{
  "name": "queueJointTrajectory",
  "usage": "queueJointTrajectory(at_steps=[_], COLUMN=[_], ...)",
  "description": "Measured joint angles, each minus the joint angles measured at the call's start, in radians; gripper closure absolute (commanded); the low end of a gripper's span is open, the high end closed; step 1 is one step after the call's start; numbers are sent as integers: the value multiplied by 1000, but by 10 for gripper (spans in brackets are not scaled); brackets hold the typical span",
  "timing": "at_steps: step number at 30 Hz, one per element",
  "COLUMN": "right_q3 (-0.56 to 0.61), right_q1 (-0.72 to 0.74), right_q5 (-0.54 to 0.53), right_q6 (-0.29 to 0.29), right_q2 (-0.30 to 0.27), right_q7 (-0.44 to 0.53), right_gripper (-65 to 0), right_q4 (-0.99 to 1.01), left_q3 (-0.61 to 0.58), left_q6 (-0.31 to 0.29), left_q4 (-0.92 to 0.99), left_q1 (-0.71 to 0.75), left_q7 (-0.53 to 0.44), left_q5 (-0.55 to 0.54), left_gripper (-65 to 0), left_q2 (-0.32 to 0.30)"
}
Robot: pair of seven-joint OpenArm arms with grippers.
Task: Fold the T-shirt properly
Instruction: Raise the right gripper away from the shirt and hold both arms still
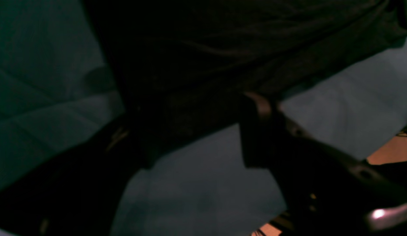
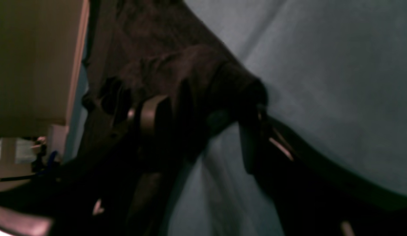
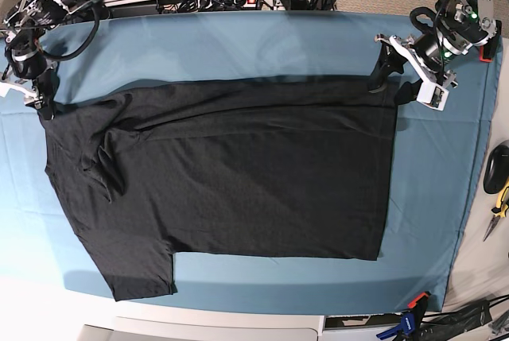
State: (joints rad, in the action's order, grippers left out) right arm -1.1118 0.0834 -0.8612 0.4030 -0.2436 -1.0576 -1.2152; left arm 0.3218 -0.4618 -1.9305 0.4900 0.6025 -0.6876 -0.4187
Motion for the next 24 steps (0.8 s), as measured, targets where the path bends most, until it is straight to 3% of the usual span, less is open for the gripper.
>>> queueJointTrajectory(at_steps=[6, 15, 20, 24], right_q3=[0, 0, 0, 1], right_q1=[8, 11, 10, -23], right_q5=[24, 53, 14, 6], right_q6=[0, 0, 1, 1], right_q2=[-12, -122, -116, -87], right_q7=[39, 62, -45, -42], right_gripper=[-324, -324, -324, -324], right_q4=[0, 3, 3, 3], left_q3=[0, 0, 0, 0], left_q6=[0, 0, 0, 0], left_q4=[0, 0, 0, 0], left_q1=[0, 0, 0, 0], left_q7=[0, -1, -1, -1], left_q5=[2, 3, 3, 17], left_gripper=[-376, -376, -376, -376], left_q2=[0, 0, 0, 0])
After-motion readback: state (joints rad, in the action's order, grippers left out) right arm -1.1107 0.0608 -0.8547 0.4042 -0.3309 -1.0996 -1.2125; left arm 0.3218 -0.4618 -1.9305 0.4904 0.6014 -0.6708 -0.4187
